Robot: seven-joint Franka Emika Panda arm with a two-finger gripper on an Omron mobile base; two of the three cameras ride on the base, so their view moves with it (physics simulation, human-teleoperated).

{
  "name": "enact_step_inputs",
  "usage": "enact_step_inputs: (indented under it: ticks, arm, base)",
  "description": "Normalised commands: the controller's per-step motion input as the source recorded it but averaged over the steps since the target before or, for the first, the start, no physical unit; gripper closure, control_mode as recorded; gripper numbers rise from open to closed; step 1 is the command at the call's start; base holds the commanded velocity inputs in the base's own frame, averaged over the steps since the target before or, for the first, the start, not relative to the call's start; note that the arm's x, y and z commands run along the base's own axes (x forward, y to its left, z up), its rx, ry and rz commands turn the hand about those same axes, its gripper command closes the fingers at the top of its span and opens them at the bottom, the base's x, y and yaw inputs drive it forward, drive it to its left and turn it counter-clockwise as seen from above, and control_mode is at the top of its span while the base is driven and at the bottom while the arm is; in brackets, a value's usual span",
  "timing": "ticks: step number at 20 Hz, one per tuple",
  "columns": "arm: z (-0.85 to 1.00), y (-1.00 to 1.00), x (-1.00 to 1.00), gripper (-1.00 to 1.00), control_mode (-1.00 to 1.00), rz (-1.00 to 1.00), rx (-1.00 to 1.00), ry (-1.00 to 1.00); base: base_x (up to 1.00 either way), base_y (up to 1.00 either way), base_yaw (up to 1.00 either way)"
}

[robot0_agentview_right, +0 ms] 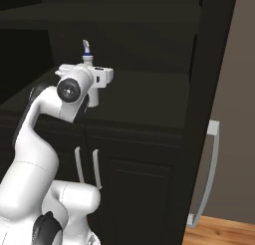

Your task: Grab the spray bottle from the cabinet, then place it next to the cutting board for sanitizing. Then grab the dish brush from the countertop next to the sink and place it next to the cutting board.

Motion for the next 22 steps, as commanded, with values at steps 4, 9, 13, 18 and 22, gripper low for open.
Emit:
enact_step_inputs:
  ticks: [4, 9, 13, 18, 22]
  arm:
    - [-0.02, 0.00, 0.00, 1.00, -1.00, 0.00, 0.00, 0.00]
    - [-0.01, 0.00, -0.01, 1.00, -1.00, 0.00, 0.00, 0.00]
    - [0.00, -0.06, -0.02, 1.00, -1.00, 0.02, 0.03, 0.00]
    - [0.12, 0.00, 0.00, 1.00, -1.00, 0.00, 0.10, 0.25]
    - [0.02, 0.00, -0.17, 1.00, -1.00, -0.02, 0.21, 0.17]
  base:
    - [0.00, 0.00, 0.00]
    - [0.00, 0.00, 0.00]
    - [0.00, 0.00, 0.00]
    - [0.00, 0.00, 0.00]
    - [0.00, 0.00, 0.00]
